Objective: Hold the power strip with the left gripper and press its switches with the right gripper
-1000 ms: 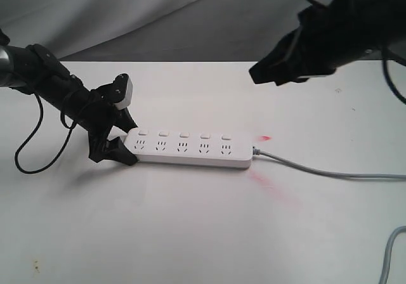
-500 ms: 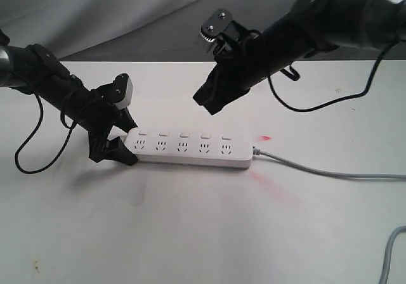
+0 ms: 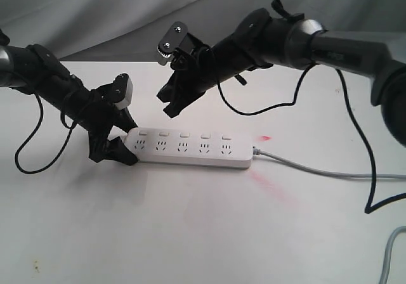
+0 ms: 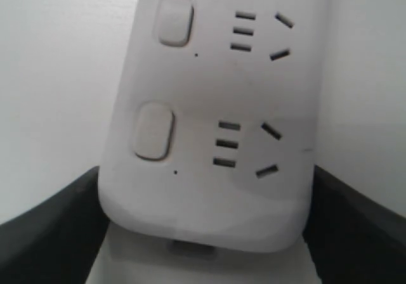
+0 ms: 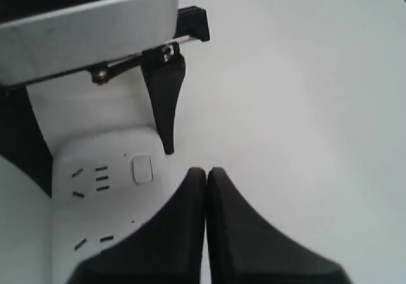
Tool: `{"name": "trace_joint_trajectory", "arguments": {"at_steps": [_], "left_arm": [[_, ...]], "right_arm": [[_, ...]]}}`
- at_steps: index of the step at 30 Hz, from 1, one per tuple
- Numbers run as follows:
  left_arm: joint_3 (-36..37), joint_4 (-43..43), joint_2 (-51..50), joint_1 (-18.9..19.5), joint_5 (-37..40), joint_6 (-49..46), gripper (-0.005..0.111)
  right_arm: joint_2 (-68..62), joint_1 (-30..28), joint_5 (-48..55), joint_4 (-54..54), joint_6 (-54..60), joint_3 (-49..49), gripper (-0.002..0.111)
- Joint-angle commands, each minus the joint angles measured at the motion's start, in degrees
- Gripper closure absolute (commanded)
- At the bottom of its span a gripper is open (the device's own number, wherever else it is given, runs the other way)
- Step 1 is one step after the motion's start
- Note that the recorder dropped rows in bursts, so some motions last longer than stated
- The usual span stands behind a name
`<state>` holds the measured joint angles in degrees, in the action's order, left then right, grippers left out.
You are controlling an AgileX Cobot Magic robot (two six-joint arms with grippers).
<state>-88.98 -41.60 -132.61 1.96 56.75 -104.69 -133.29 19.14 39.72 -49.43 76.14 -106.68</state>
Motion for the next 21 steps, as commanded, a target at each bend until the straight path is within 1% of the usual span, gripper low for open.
{"name": "trace_joint_trajectory", "arguments": {"at_steps": [1,3,5,10,13,15,21], "left_arm": [[0.98,2.14,-2.07,-0.19,0.21,0.75,0.043],[0.98,2.14,-2.07,-0.19,0.21,0.75,0.043],[0.98,2.14,-2.07,-0.19,0.21,0.75,0.043],[0.98,1.89,-2.07,-0.19,0.21,0.75,0.043],[0.98,1.89,-2.07,-0.19,0.21,0.75,0.043],[0.98,1.89,-2.07,-0.19,0.21,0.75,0.043],[0.98,1.89,-2.07,-0.19,0.21,0.75,0.043]], "right_arm": [[-3.11,1.48,-0.24,-1.53,0.54,-3.42,0.108],[-3.51,2.09,-1.17,-1.99,0.81,-3.42,0.108],[-4.00,2.70,-2.22,-2.90,2.27,-3.42,0.102],[-5.75,3.61,-4.60,-6.47,6.31,-3.42,0.074],[-6.70,3.75,-6.75,-6.47,6.31,-3.42,0.062],[-7.18,3.75,-7.33,-6.47,6.31,-3.42,0.060],[-7.90,4.28,-8.61,-6.22,8.09,-3.42,0.060]]}}
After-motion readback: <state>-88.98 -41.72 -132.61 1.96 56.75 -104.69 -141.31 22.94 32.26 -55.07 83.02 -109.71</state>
